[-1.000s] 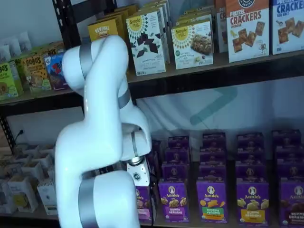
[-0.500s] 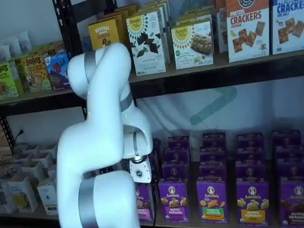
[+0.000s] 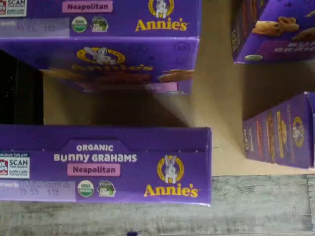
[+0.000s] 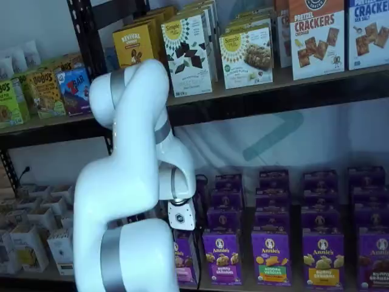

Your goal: Pick up the purple box with a pink patch in the middle, on the bottom shelf, the first box from the left

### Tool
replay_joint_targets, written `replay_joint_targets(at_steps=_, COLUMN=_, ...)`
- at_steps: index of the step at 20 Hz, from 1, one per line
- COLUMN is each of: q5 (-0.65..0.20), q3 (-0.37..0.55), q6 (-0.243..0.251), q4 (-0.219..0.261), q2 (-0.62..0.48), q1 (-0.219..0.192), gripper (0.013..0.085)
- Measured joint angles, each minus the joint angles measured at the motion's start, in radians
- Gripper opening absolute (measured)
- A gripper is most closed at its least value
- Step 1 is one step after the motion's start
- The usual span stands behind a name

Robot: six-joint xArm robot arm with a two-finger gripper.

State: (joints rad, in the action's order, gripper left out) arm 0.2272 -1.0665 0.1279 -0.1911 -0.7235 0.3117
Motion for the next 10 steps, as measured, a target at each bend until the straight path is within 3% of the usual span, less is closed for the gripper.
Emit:
replay_joint_targets(at_steps=5, q5=0.024, q3=-0.021, q6=-0.025, q4=-0.023, q2=-0.006, q1=-0.005, gripper=0.0850)
replay_joint_targets(at_steps=10, q5=0.032, q3=-0.024, q6=-0.008, q4=0.000, q2=-0.004, q1=-0.010, gripper=0.0850)
